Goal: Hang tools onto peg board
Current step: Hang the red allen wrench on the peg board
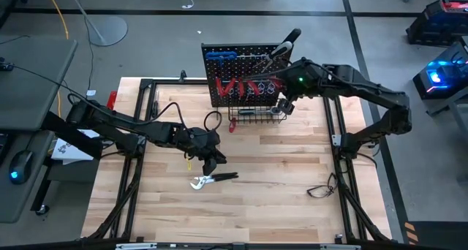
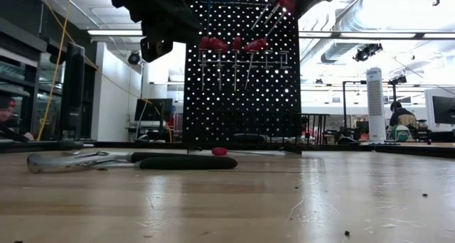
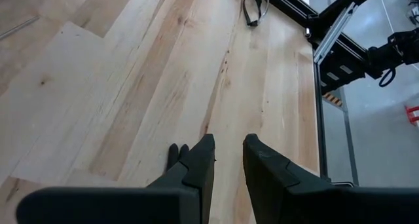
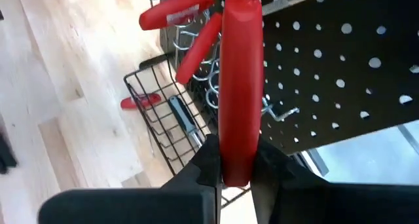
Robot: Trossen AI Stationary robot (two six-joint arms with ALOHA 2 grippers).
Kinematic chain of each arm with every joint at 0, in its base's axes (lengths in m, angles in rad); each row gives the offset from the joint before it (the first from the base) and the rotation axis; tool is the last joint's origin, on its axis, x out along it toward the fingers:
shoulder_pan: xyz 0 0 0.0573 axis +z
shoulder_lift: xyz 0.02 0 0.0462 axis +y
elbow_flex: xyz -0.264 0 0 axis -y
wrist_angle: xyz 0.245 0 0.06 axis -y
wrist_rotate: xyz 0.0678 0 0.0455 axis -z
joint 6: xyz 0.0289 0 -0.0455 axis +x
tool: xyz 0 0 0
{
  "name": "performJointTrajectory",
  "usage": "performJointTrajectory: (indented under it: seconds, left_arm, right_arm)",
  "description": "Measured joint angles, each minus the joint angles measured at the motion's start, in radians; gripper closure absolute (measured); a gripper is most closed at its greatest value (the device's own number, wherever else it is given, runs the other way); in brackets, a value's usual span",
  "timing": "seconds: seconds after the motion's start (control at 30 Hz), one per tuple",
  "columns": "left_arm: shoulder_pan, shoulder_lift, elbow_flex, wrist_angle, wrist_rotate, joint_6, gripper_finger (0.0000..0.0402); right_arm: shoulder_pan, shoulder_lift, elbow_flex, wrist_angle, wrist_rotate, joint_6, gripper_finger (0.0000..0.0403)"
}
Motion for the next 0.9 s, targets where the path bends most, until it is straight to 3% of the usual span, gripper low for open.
performJointTrajectory:
  seconds: [0.3,0.43,0.63,0.77,0.9]
  left_arm:
    - [-0.02,0.0,-0.001,0.075,0.093,0.021,0.0332]
    - [-0.019,0.0,0.037,0.107,0.116,0.096,0.0332]
    - [-0.002,0.0,0.194,0.06,0.004,0.41,0.0333]
    - [0.02,-0.001,0.285,0.031,-0.11,0.609,0.0355]
    - [0.055,-0.001,0.314,0.071,-0.146,0.644,0.0395]
  right_arm:
    - [0.019,0.007,0.111,-0.28,-0.01,0.073,0.037]
    - [0.073,0.006,0.177,-0.396,-0.081,0.12,0.037]
    - [0.219,0.021,0.177,-0.402,-0.249,0.191,0.037]
    - [0.337,0.063,0.132,-0.363,-0.225,0.216,0.037]
    - [0.409,0.113,0.123,-0.26,-0.203,0.217,0.037]
